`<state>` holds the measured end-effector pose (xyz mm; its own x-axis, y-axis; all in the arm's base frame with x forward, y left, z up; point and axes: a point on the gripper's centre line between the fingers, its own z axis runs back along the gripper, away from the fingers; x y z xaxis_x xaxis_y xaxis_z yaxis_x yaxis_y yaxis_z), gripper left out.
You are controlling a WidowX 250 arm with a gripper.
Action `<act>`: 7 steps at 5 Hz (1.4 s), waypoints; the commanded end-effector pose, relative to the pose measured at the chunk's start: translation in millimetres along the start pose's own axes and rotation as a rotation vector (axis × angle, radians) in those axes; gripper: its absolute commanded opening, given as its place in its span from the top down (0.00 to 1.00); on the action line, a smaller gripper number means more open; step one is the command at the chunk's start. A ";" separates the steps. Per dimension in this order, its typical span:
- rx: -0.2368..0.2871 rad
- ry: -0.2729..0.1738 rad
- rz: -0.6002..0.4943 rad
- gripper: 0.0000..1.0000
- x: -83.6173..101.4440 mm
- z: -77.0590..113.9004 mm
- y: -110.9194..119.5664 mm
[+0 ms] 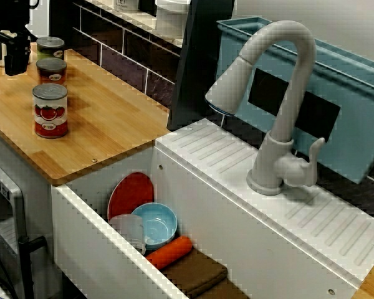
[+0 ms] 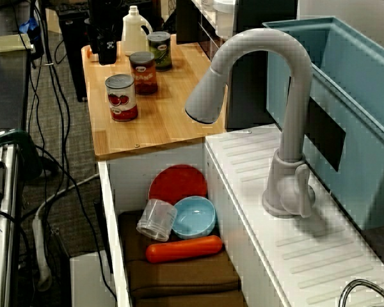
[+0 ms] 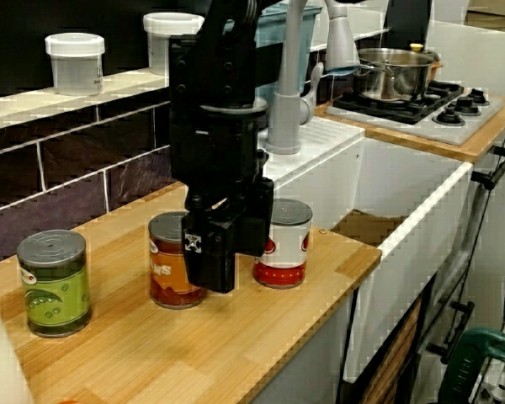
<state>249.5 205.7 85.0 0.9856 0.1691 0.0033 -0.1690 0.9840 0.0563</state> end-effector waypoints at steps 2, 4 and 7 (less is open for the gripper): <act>-0.006 -0.038 -0.037 0.00 1.6 13.7 -26.4; -0.081 -0.002 -0.053 0.00 1.4 2.9 -71.8; -0.165 0.043 -0.092 0.00 -2.2 7.9 -115.3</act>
<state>263.7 81.4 63.0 0.9927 0.0781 -0.0923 -0.0891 0.9885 -0.1220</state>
